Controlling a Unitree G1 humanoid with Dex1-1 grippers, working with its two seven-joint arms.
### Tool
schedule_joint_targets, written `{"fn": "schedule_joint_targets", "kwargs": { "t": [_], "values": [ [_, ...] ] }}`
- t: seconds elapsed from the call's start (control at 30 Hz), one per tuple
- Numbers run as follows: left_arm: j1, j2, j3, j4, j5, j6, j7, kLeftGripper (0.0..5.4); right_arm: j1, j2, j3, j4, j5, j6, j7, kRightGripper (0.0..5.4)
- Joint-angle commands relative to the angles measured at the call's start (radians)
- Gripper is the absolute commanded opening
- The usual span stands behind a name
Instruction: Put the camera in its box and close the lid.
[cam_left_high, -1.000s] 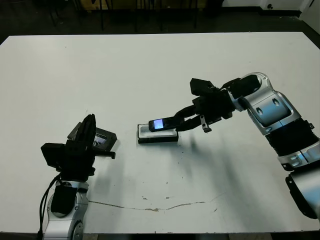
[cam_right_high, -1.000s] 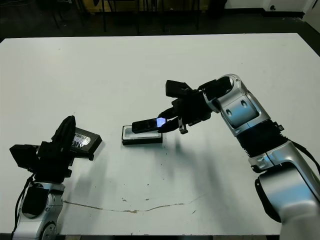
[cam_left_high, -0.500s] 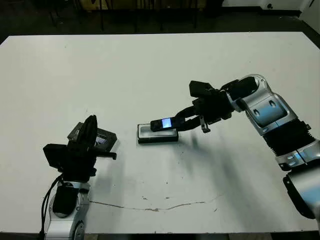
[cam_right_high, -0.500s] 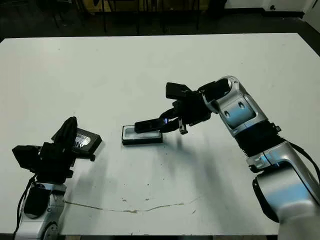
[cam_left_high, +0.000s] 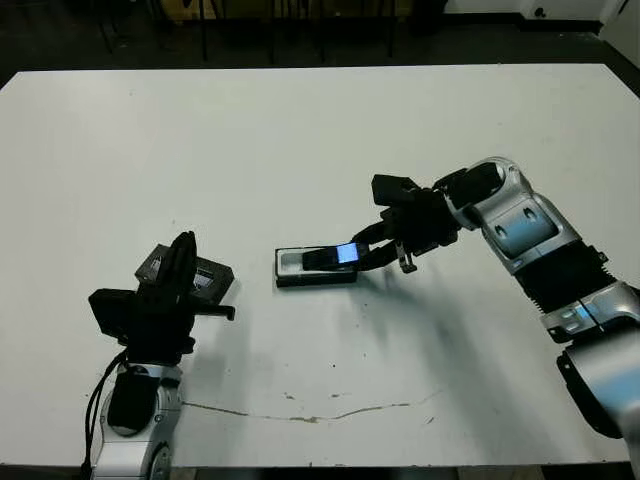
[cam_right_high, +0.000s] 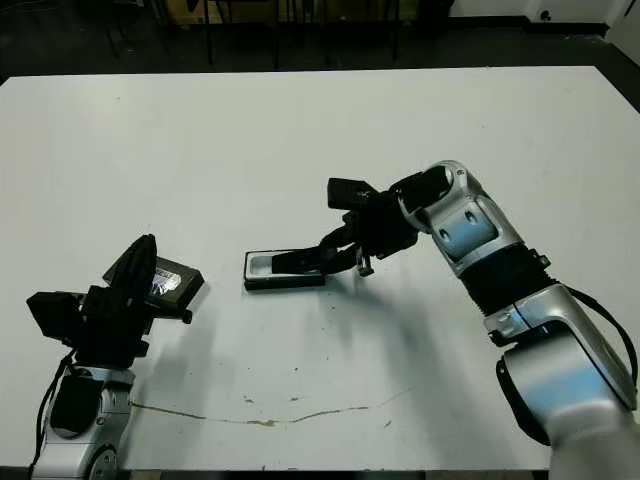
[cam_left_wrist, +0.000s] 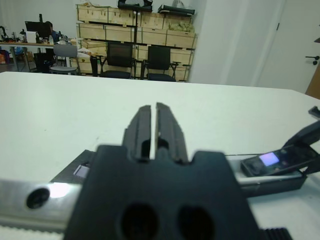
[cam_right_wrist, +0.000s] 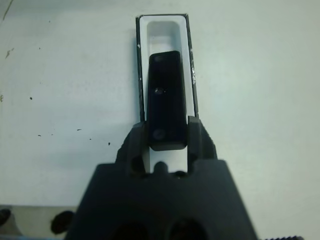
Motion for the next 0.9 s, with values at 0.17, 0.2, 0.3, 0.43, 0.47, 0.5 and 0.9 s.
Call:
{"fn": "schedule_joint_targets", "kwargs": {
  "t": [0.17, 0.2, 0.3, 0.43, 0.47, 0.5, 0.9],
  "values": [
    [0.020, -0.002, -0.007, 0.011, 0.006, 0.003, 0.006, 0.00, -0.019, 0.026, 0.022, 0.037, -0.022, 0.005, 0.027, 0.54],
    [0.020, -0.001, -0.008, 0.011, 0.007, 0.001, 0.005, 0.00, -0.022, 0.028, 0.023, 0.038, -0.023, 0.009, 0.031, 0.54],
    [0.022, -0.006, -0.011, 0.006, -0.004, 0.011, 0.005, 0.00, -0.030, 0.039, 0.025, 0.044, -0.024, -0.004, 0.040, 0.54],
    [0.022, -0.008, -0.018, 0.003, 0.004, 0.014, 0.014, 0.00, -0.051, 0.065, 0.036, 0.050, -0.035, 0.027, 0.036, 0.54],
    [0.023, -0.009, -0.020, 0.002, 0.005, 0.014, 0.016, 0.00, -0.057, 0.074, 0.038, 0.055, -0.036, 0.044, 0.036, 0.54],
    [0.023, -0.010, -0.021, 0.001, 0.006, 0.016, 0.019, 0.00, -0.062, 0.081, 0.043, 0.056, -0.041, 0.052, 0.033, 0.54],
    [0.024, -0.010, -0.024, 0.004, 0.007, 0.005, 0.029, 0.00, -0.075, 0.116, 0.081, 0.045, -0.089, 0.027, 0.029, 0.54]
  ]
}}
